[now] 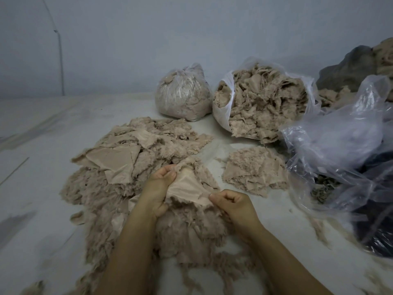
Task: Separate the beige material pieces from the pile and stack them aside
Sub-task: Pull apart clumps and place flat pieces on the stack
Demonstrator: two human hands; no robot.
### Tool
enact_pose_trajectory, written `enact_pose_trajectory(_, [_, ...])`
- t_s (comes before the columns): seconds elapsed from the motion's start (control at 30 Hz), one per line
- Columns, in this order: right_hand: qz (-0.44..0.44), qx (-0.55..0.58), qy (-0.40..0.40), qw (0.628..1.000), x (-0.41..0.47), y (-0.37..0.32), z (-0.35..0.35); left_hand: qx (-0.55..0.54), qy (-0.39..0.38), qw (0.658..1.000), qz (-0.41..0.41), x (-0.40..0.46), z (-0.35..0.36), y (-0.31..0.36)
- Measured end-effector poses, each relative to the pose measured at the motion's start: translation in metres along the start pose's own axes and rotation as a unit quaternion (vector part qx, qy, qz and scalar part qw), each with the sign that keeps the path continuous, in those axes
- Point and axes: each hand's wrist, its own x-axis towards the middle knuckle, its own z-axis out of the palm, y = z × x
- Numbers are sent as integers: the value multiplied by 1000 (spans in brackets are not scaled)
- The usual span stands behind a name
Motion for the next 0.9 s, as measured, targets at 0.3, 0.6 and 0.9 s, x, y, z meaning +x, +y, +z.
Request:
enact_pose_trajectory(0.3, [36, -54, -89, 994, -5, -5, 10, 11, -19, 999, 36, 7, 10, 11])
enact_pose_trajectory(0.6, [52, -37, -37, 997, -7, 5, 11, -67, 15, 997, 44, 12, 4, 20])
enact_pose_trajectory(0.9, [102, -38, -54, 993, -6, -17, 4, -70, -27, 997, 2, 5, 15, 6])
